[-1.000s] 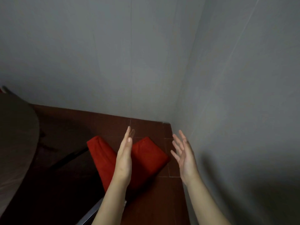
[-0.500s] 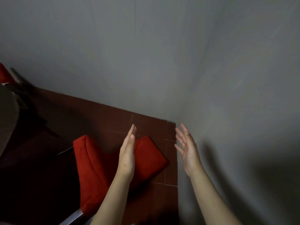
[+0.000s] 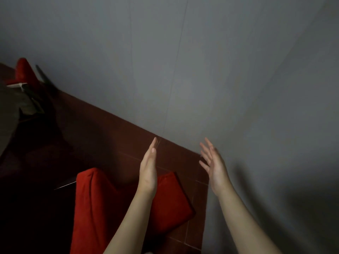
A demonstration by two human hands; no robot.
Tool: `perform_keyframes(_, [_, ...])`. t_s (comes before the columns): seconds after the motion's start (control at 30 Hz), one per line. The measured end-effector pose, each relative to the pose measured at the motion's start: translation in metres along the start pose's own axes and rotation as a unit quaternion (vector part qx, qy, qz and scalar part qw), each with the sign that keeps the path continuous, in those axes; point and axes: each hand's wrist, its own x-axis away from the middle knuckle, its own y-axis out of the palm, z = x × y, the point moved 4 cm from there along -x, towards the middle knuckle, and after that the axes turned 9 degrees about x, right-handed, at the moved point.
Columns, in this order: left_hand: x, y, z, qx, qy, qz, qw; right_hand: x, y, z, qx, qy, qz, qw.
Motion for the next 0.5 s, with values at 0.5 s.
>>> perform_keyframes(0.5, [-0.072, -0.008, 0.013, -0.030, 0.090, 0.197, 0.976, -0.139, 0.052, -0.002, 0.005, 0.020, -0.215, 0.977])
